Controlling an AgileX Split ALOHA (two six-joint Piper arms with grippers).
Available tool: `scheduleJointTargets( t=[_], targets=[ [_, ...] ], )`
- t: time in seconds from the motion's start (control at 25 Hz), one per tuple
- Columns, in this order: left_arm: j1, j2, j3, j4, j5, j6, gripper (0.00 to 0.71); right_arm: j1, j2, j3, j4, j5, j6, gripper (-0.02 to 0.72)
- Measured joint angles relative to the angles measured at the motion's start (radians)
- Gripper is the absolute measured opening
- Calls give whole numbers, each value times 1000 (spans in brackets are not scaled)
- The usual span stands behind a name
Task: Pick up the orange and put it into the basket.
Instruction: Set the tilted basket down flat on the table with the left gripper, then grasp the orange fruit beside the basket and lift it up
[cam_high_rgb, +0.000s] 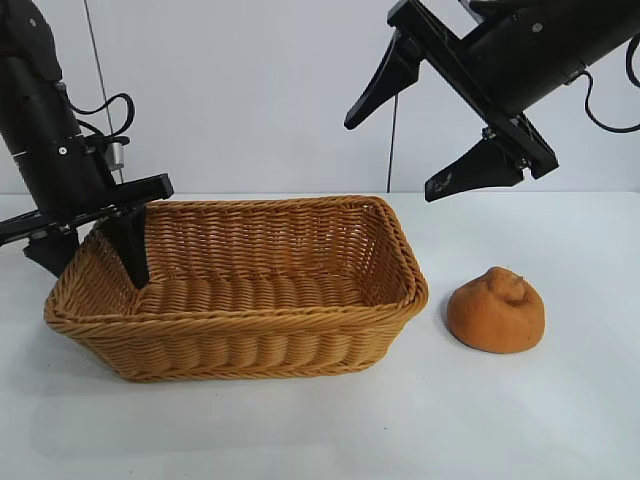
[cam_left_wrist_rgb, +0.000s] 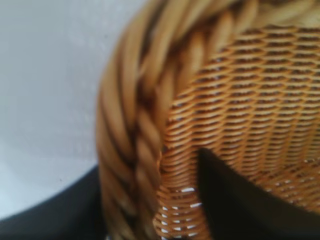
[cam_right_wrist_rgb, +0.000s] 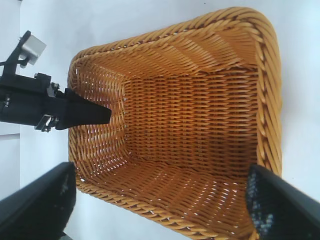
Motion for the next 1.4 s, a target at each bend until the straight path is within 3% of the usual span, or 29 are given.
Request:
scheduleJointTargets(
  t=[0.2, 0.4, 0.56, 0.76, 1.0, 1.16, 1.4],
  targets=[
    [-1, -113, -1, 23, 2, 19, 571, 0, 0, 0, 0, 0, 0, 630],
    [7, -224, -2, 179, 21, 29, 575, 0, 0, 0, -1, 0, 0, 630],
    [68, -252, -3, 293, 67, 30, 575, 0, 0, 0, -3, 0, 0, 630],
    [173, -260, -3, 317, 91, 28, 577, 0, 0, 0, -3, 0, 1, 630],
    [196, -336, 3, 313, 96, 28, 577, 0, 0, 0, -6, 0, 1, 630],
    [192, -458, 87, 302, 96, 38, 577, 0, 0, 0, -7, 0, 1, 630],
    [191, -726, 344, 305, 97, 52, 577, 0, 0, 0, -7, 1, 1, 630]
  ],
)
